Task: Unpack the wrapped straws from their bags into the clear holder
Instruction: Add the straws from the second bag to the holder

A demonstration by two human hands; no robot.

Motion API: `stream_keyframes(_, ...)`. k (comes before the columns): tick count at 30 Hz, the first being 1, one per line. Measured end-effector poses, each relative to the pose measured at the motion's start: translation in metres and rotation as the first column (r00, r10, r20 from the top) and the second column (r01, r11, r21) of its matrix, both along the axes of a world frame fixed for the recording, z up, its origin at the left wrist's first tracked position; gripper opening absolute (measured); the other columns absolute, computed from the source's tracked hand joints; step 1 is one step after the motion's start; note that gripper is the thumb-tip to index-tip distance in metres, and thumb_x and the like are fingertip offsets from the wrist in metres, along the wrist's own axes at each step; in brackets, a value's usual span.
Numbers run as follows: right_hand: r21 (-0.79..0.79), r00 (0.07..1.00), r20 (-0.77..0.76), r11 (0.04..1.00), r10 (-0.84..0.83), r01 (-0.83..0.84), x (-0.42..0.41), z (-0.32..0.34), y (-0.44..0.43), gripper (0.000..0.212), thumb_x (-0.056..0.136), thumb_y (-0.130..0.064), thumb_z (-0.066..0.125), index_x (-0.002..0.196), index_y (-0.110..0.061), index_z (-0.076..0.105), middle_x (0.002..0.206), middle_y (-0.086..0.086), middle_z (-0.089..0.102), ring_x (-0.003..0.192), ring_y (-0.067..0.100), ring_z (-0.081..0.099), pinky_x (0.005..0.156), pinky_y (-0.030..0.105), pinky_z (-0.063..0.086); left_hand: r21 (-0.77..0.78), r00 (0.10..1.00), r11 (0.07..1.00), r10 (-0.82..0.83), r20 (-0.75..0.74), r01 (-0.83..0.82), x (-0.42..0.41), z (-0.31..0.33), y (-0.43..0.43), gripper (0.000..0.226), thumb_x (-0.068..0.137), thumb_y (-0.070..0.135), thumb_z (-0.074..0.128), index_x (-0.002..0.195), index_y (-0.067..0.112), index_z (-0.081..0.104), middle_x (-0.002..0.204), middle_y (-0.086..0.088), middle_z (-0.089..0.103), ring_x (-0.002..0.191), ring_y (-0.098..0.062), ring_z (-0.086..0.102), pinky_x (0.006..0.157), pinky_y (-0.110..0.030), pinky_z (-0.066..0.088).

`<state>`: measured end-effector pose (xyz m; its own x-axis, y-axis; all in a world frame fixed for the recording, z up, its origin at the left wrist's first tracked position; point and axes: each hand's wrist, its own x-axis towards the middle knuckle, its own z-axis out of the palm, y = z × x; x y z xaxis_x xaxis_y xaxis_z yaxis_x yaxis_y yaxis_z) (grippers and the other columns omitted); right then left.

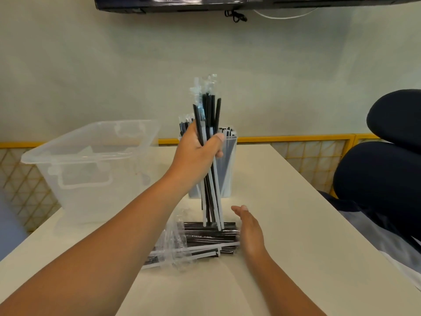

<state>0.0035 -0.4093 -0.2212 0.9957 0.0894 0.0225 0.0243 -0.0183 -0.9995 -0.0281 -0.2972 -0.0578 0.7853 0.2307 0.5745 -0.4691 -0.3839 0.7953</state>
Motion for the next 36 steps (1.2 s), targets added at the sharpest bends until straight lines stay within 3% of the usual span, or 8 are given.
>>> stream_keyframes(7,-0.042,0.987,0.161,0.999,-0.002,0.009,0.012,0.048,-0.008,0.032,0.096,-0.033,0.045,0.122,-0.019,0.058,0.121,-0.005,0.055,0.109,0.007,0.045,0.092,0.023,0.03,0.001,0.999,0.999,0.039,-0.004,-0.039,0.003,-0.013,0.007,0.011,0.093,0.019,0.052,0.087,0.027,0.049,0.07,0.002,0.058,0.056,0.008,0.055,0.057,0.001,0.04)
stream_keyframes(12,0.05,0.943,0.308,0.988,0.127,-0.149,0.014,0.119,-0.01,0.036,0.075,-0.045,0.052,0.105,-0.028,0.06,0.098,-0.015,0.059,0.096,0.005,0.054,0.085,0.022,0.043,-0.018,0.998,0.999,0.04,-0.056,-0.041,0.008,-0.036,-0.001,0.018,0.091,0.019,0.056,0.086,0.034,0.048,0.075,0.009,0.057,0.073,-0.006,0.06,0.068,-0.018,0.049)
stream_keyframes(16,-0.216,0.85,0.432,0.949,0.302,-0.228,0.014,0.149,-0.003,0.035,0.081,-0.027,0.069,0.114,-0.026,0.059,0.095,-0.012,0.057,0.083,0.002,0.053,0.071,0.017,0.042,-0.049,0.998,0.999,-0.003,-0.068,0.0,0.016,-0.051,-0.005,0.026,0.089,0.02,0.061,0.108,0.032,0.047,0.093,0.009,0.063,0.088,-0.009,0.064,0.076,-0.032,0.055)
stream_keyframes(20,-0.308,0.84,0.373,0.907,0.394,-0.289,0.016,0.154,0.013,0.027,0.073,-0.025,0.077,0.093,-0.03,0.06,0.091,-0.011,0.064,0.092,0.008,0.062,0.082,0.027,0.051,-0.091,1.0,0.996,-0.006,-0.015,0.005,0.021,-0.057,-0.009,0.046,0.084,0.003,0.063,0.121,0.019,0.039,0.097,0.012,0.06,0.09,0.0,0.063,0.077,-0.019,0.052)
stream_keyframes(23,-0.344,0.838,0.404,0.91,0.367,-0.232,0.02,0.152,0.02,0.026,0.072,-0.027,0.077,0.084,-0.033,0.055,0.084,-0.012,0.062,0.086,0.005,0.06,0.08,0.028,0.05,-0.139,1.0,0.99,-0.002,-0.005,0.002,0.02,-0.064,-0.011,0.056,0.082,-0.002,0.065,0.116,0.026,0.031,0.097,0.02,0.054,0.084,0.015,0.06,0.073,-0.01,0.049)
stream_keyframes(27,-0.371,0.842,0.415,0.909,0.343,-0.188,0.021,0.145,0.027,0.019,0.076,-0.025,0.072,0.085,-0.027,0.055,0.081,-0.007,0.061,0.081,0.011,0.061,0.073,0.028,0.05,-0.183,0.999,0.983,0.03,-0.016,-0.033,0.02,-0.073,-0.011,0.061,0.08,-0.004,0.066,0.106,0.036,0.027,0.103,0.008,0.052,0.092,-0.002,0.059,0.071,-0.011,0.051)
stream_keyframes(32,-0.412,0.844,0.418,0.898,0.337,-0.155,0.023,0.141,0.033,0.023,0.076,-0.02,0.07,0.07,-0.028,0.049,0.067,-0.009,0.055,0.065,0.005,0.054,0.057,0.019,0.042,-0.262,0.999,0.965,0.023,-0.034,-0.032,0.023,-0.079,-0.013,0.06,0.079,-0.009,0.064,0.109,0.03,0.031,0.1,0.011,0.053,0.086,0.001,0.059,0.067,-0.01,0.051)
stream_keyframes(36,-0.425,0.853,0.388,0.889,0.35,-0.171,0.023,0.135,0.036,0.023,0.075,-0.018,0.072,0.071,-0.028,0.051,0.069,-0.009,0.059,0.067,0.007,0.058,0.063,0.021,0.049,-0.292,0.997,0.955,0.019,-0.081,-0.042,0.02,-0.094,-0.012,0.052,0.08,-0.006,0.064,0.099,0.035,0.039,0.098,0.005,0.058,0.088,-0.006,0.062,0.067,-0.014,0.053)
